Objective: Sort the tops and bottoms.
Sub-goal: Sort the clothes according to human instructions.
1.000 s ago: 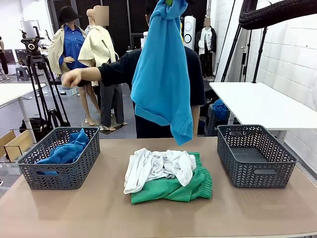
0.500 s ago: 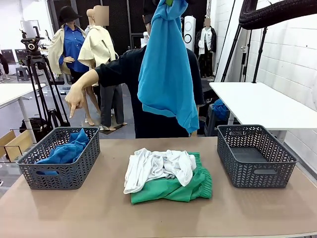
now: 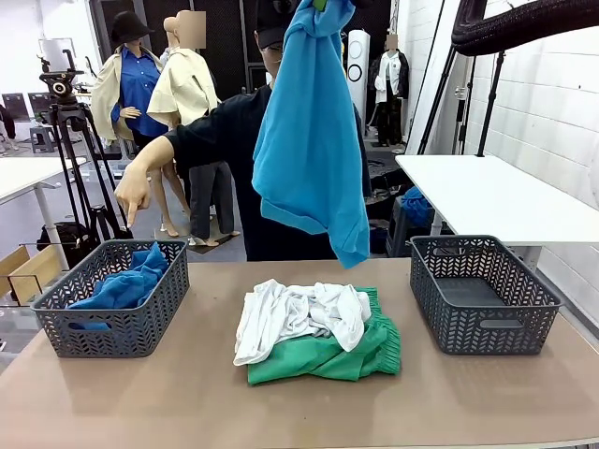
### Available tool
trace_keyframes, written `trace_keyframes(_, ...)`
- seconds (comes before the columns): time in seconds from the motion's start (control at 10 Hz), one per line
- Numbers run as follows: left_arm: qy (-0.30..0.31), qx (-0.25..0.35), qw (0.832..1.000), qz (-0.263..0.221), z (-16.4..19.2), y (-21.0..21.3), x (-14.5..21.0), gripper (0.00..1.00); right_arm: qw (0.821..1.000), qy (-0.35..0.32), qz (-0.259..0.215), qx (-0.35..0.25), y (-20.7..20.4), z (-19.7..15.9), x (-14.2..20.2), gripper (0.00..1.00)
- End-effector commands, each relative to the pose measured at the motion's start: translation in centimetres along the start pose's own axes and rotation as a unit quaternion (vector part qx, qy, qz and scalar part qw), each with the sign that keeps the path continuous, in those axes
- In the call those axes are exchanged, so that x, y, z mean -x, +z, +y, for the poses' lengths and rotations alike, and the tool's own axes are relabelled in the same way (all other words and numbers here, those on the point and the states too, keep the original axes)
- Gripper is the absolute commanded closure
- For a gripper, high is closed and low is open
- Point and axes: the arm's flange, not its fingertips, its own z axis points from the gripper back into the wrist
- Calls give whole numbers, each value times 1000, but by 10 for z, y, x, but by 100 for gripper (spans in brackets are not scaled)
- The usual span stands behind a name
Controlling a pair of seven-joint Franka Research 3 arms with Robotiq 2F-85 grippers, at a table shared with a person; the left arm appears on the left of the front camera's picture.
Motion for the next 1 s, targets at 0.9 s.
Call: trace_keyframes(0.9,-5,-1,1000,-1,2,1,1,0,1000,0,1,0,-1,0,0,100)
